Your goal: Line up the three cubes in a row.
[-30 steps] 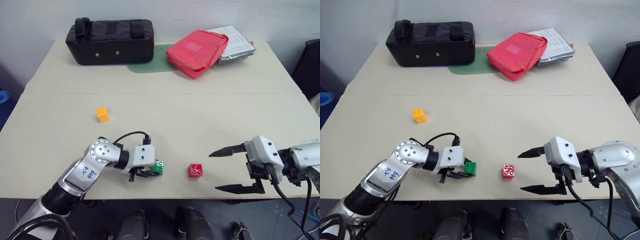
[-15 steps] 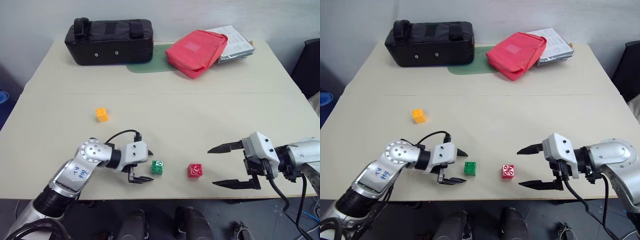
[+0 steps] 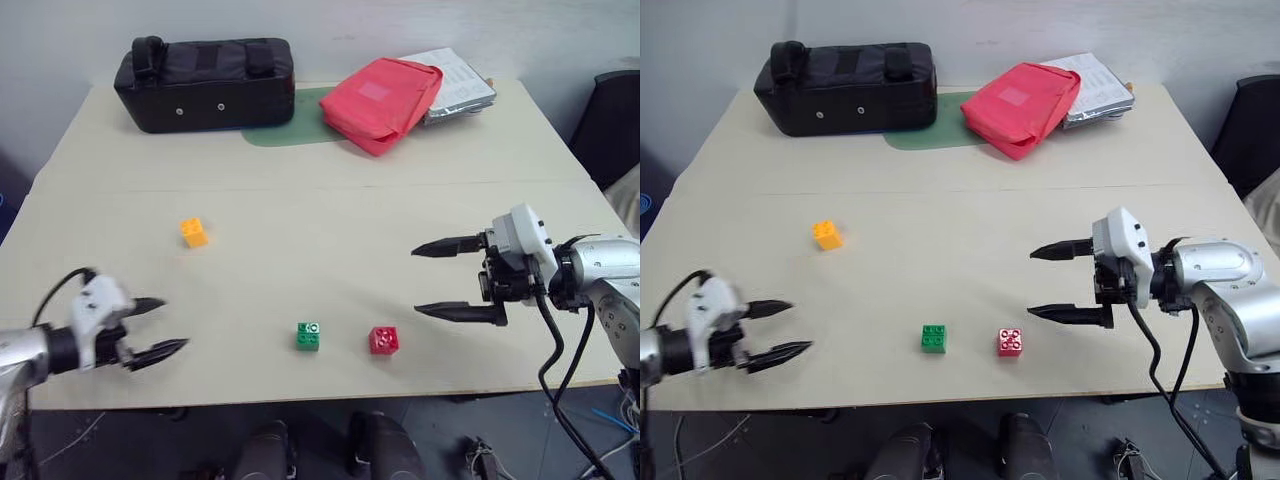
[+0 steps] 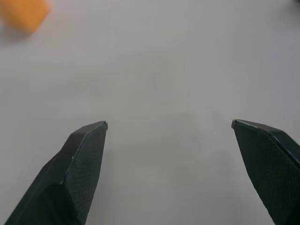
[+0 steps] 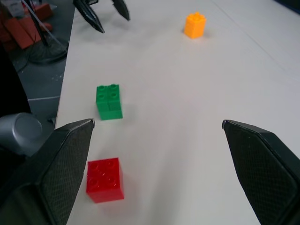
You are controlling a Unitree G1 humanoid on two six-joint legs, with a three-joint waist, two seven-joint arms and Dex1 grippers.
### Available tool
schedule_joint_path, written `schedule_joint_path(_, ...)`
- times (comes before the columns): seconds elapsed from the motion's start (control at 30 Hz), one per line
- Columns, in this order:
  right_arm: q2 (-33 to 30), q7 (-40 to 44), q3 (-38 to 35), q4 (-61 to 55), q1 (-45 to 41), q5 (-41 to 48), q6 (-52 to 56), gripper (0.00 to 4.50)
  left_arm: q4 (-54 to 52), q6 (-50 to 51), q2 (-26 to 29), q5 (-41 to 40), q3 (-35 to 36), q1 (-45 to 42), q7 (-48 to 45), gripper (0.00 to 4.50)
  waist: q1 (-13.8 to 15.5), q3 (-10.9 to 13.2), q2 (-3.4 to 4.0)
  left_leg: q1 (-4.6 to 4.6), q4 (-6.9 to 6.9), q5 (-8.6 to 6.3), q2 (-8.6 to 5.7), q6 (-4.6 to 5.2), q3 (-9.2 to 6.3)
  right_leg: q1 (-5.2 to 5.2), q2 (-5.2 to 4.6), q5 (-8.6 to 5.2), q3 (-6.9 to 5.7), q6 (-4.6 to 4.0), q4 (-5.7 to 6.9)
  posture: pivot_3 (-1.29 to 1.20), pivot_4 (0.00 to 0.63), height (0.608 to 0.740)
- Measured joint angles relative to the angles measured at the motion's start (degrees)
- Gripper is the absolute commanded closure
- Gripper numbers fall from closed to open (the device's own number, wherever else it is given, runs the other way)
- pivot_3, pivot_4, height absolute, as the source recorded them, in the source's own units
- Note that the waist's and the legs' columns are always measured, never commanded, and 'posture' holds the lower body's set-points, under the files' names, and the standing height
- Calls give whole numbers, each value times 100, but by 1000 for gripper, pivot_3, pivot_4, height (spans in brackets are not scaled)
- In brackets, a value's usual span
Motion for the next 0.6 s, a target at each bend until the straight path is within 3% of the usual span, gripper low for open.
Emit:
schedule_joint_path(0.13, 21, 34, 25, 51, -73, -6, 53, 0, 276, -246, -76, -10, 442, 235, 140, 29, 65, 0, 0, -1, 0, -11, -3, 0, -4, 0, -9, 0, -1, 0, -2, 0, 150, 740)
schedule_joint_path(0.3, 71, 40, 107, 165, -170, -56, 52, 0, 871, -519, 165, -20, 332, -262, 130, 29, 61, 0, 0, -2, -3, -13, -3, -8, -5, -10, -8, -1, -1, -4, 5, 0, 150, 740)
schedule_joint_path(0.43, 91, -20, 91, 86, -175, -24, 113, 0, 1736, -763, 687, 135, -561, -1909, 1, 29, 123, -1, 0, -4, -3, -8, -4, -9, -1, -13, -8, 1, -3, -6, 11, 0, 150, 740)
schedule_joint_path(0.6, 73, -228, -106, -220, 153, 66, 252, 0, 3593, -1420, 690, 744, -2060, -4237, -427, 29, 128, -3, 0, -15, -3, -6, -4, -3, 24, -22, 16, 4, -22, -1, 26, 0, 150, 740)
